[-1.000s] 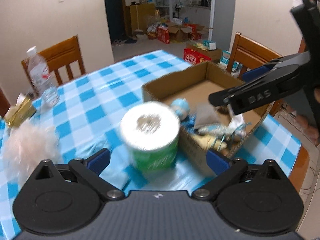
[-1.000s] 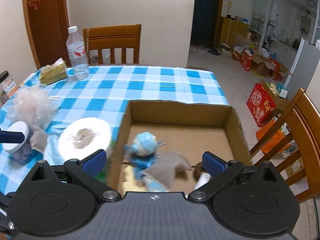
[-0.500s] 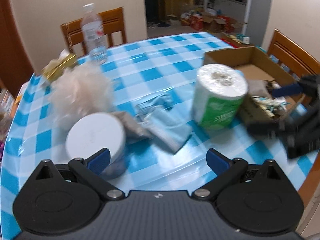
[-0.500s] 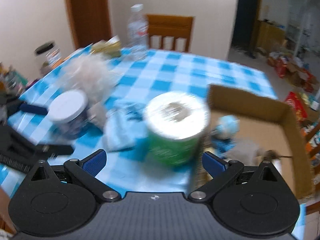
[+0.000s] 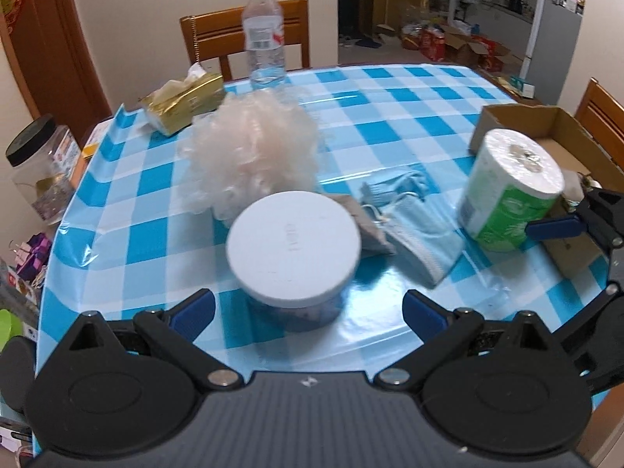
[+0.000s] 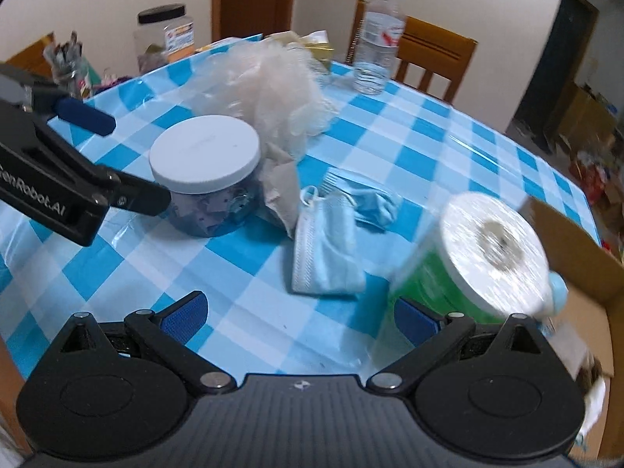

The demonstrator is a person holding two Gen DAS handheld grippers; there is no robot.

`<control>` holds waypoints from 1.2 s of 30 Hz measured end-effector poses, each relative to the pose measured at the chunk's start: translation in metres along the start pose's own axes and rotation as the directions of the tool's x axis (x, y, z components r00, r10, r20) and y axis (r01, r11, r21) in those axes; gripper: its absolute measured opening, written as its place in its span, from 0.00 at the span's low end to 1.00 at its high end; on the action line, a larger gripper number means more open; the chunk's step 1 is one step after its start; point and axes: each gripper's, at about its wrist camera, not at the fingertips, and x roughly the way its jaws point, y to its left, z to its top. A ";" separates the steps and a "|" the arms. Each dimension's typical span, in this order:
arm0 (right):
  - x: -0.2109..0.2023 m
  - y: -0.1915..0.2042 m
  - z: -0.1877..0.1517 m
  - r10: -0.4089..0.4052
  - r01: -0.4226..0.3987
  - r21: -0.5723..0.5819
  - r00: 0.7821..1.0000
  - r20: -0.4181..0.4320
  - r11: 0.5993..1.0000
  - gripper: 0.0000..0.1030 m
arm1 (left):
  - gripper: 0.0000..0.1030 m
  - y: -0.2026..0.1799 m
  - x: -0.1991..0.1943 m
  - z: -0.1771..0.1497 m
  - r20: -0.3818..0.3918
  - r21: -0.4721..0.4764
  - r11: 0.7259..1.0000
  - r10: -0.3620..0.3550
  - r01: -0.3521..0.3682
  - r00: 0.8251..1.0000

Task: Organize soft objects
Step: 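Grasp the blue face mask with the right tool while the left tool moves to the white mesh pouf, then close the left tool on the white mesh bath pouf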

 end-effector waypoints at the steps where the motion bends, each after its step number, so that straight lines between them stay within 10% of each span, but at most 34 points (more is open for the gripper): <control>1: 0.005 0.003 0.003 -0.005 0.005 -0.013 1.000 -0.003 1.000 1.00 | 0.99 0.003 0.001 0.000 -0.001 -0.002 1.000 0.005 -0.005 1.000; 10: 0.047 0.013 0.027 -0.056 0.054 -0.089 0.998 -0.021 0.995 0.98 | 0.99 0.026 0.008 0.006 -0.008 -0.055 0.998 0.017 -0.017 1.000; 36: 0.092 -0.002 0.046 -0.033 0.028 -0.038 0.990 -0.134 0.999 0.46 | 0.99 0.046 0.031 0.044 0.019 -0.066 0.998 -0.021 0.023 1.000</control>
